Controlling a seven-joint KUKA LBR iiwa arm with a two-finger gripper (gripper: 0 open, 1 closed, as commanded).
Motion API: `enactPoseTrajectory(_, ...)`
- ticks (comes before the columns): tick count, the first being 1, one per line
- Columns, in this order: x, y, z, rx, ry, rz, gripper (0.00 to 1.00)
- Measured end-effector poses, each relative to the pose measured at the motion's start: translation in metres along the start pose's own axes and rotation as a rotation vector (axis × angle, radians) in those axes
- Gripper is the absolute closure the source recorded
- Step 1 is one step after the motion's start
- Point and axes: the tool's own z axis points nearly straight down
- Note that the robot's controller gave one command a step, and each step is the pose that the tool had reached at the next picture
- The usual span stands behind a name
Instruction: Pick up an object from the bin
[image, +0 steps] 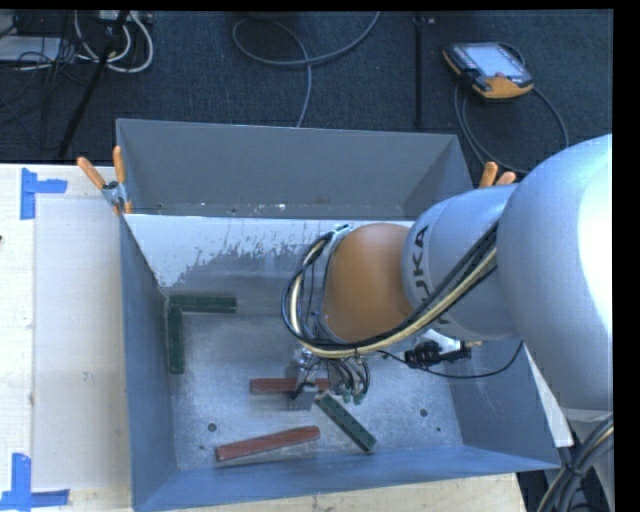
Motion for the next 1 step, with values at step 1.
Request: enactPoseTrajectory(1,-0.0001,-0.0003,0.0000,0.000,0.000,0.001,1.00)
